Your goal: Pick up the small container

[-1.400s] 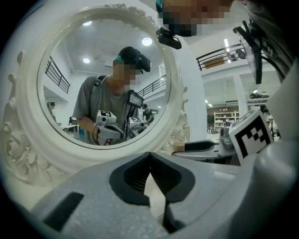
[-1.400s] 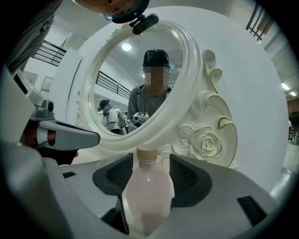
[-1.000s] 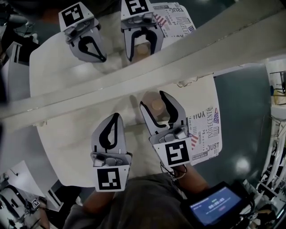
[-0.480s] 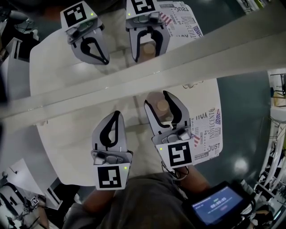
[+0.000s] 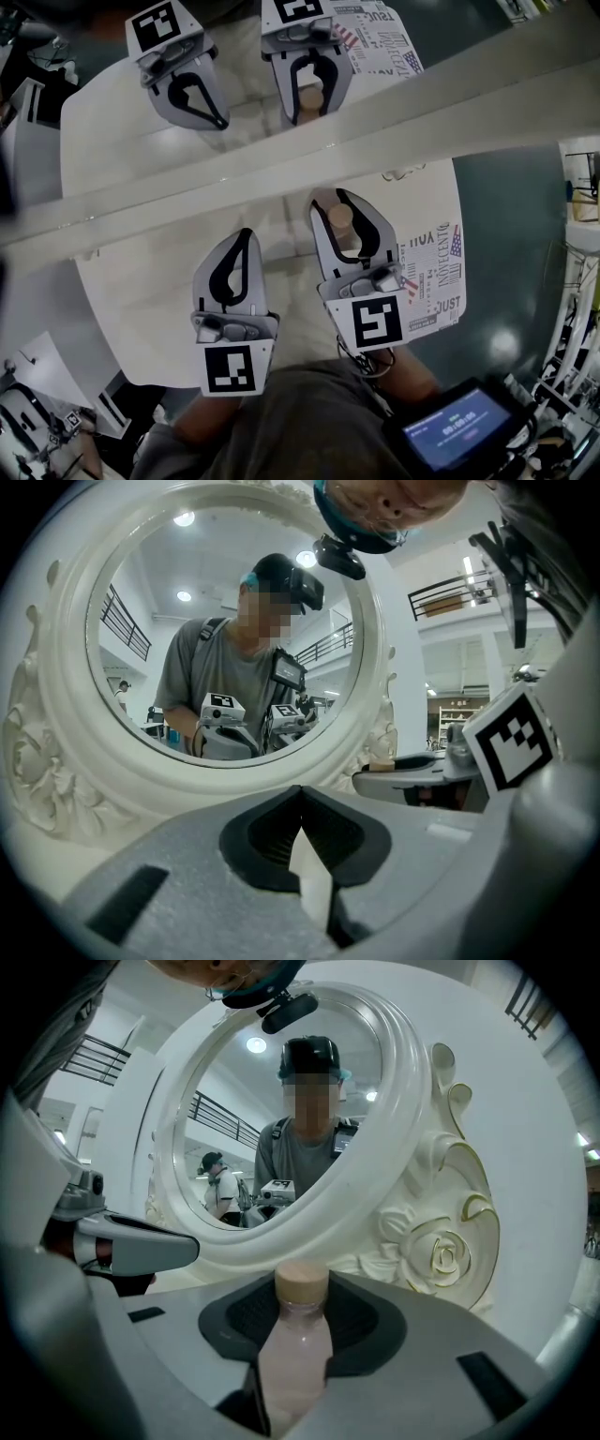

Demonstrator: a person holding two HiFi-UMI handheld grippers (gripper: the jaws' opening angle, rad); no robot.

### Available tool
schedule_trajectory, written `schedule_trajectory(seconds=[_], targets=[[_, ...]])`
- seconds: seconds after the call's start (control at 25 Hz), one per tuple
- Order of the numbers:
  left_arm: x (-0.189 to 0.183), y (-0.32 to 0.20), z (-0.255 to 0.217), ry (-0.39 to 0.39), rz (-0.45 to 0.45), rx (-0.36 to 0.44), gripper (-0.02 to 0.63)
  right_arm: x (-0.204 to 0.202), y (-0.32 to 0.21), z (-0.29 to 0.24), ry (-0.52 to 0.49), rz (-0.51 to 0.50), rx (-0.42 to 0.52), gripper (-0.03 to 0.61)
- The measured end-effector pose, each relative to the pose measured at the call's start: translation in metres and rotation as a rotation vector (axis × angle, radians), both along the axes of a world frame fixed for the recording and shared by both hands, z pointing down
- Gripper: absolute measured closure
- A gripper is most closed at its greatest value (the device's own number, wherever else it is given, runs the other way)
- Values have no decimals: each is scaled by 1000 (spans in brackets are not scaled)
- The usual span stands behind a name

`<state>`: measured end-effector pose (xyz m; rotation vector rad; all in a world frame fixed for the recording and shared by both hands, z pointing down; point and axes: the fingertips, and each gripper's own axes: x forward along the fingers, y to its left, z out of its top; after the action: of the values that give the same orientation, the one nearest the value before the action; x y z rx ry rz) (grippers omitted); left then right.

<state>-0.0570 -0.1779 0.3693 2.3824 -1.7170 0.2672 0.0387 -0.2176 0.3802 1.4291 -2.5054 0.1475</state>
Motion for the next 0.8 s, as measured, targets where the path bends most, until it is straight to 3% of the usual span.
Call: schedule_trajectory(seconds=[0.8], targets=[[0,0,-2,3,-2,10,603,0,0,0,-2,8,-10,448]])
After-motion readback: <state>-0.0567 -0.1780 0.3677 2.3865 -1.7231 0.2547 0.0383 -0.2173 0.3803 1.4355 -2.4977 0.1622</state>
